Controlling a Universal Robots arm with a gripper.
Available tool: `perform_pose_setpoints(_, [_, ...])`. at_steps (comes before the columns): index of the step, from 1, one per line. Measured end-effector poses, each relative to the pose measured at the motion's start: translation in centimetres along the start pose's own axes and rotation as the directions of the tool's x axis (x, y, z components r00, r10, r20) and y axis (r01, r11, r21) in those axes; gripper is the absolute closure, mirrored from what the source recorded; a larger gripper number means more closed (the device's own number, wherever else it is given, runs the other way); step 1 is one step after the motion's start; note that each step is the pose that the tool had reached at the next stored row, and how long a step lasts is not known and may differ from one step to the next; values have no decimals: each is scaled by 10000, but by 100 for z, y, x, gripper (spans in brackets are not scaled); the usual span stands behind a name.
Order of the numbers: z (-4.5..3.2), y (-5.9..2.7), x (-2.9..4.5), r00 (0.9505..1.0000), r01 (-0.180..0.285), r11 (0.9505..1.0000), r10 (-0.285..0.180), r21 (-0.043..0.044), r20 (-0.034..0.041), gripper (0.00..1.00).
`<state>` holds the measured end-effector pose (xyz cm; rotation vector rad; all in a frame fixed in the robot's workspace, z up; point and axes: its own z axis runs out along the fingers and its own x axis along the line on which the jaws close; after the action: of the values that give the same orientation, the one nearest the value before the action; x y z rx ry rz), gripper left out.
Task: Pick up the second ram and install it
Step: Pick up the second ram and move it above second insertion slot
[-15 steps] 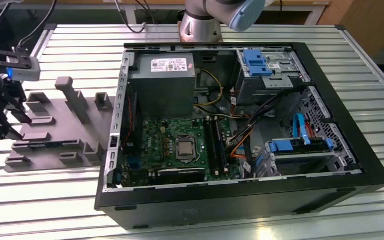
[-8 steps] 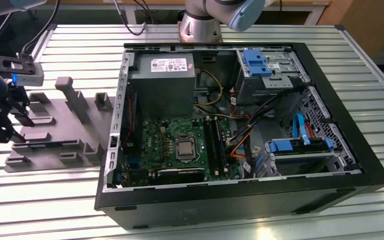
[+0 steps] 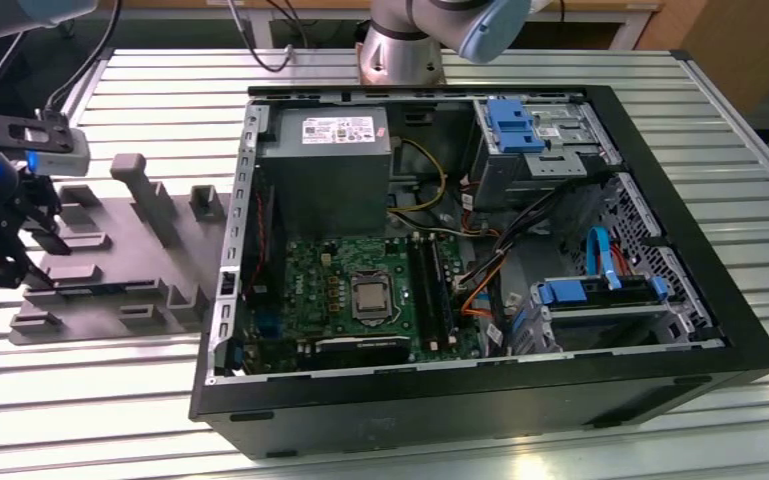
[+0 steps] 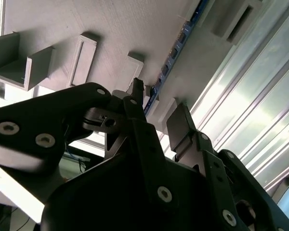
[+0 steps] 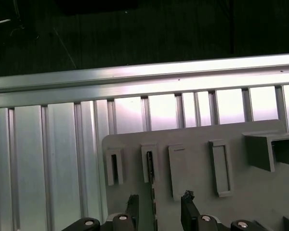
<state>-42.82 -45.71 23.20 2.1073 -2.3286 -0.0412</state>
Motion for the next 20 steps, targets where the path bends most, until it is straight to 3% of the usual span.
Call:
perform_pose_setpoints(13, [213, -12, 3, 10000, 0, 10000, 0, 1, 1, 53])
perform_pose_setpoints(20, [242, -12, 4, 10000, 1, 10000, -1, 4, 0, 54])
